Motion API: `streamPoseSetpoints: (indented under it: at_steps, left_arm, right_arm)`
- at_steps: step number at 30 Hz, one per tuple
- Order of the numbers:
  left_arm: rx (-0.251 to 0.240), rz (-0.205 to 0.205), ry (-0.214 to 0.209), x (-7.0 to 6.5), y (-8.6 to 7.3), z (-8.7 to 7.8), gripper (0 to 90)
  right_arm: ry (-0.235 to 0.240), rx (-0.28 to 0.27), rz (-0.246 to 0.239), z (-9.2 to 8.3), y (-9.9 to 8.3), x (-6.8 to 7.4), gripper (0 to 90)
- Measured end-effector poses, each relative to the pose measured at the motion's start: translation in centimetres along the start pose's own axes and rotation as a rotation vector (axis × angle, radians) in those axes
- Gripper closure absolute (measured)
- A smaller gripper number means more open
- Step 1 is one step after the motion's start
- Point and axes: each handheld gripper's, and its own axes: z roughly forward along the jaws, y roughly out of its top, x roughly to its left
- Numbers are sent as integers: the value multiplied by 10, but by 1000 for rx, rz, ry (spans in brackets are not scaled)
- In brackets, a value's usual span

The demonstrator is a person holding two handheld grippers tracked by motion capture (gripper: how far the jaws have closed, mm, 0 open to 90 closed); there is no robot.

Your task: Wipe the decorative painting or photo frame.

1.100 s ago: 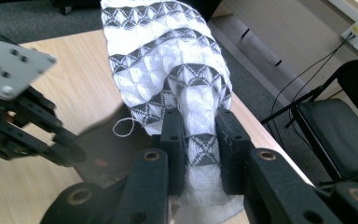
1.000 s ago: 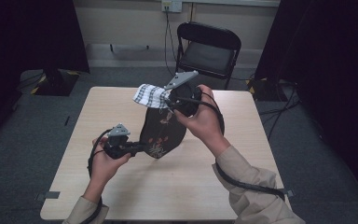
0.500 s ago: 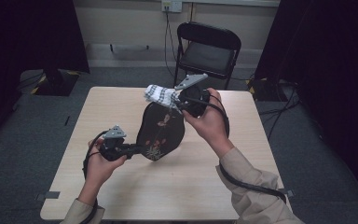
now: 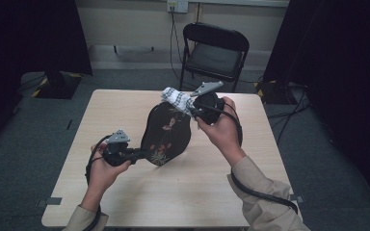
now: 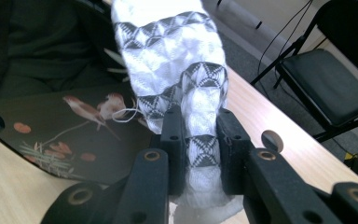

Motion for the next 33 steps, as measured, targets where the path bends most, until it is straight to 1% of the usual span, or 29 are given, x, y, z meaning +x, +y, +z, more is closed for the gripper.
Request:
streamPoseSetpoints:
  at_steps: [3,15,28,33]
  left_arm:
    - [-5,0,1,0,-1,0,788]
    - [-6,0,2,0,0,0,787]
    - [-3,0,6,-1,0,0,786]
    - [-3,0,8,-1,0,0,786]
  right_arm:
    - [-1,7,15,3,-4,0,758]
    - [-5,29,39,12,-22,-4,753]
    - [1,48,59,21,-39,-5,751]
    - [5,58,74,24,-45,-6,751]
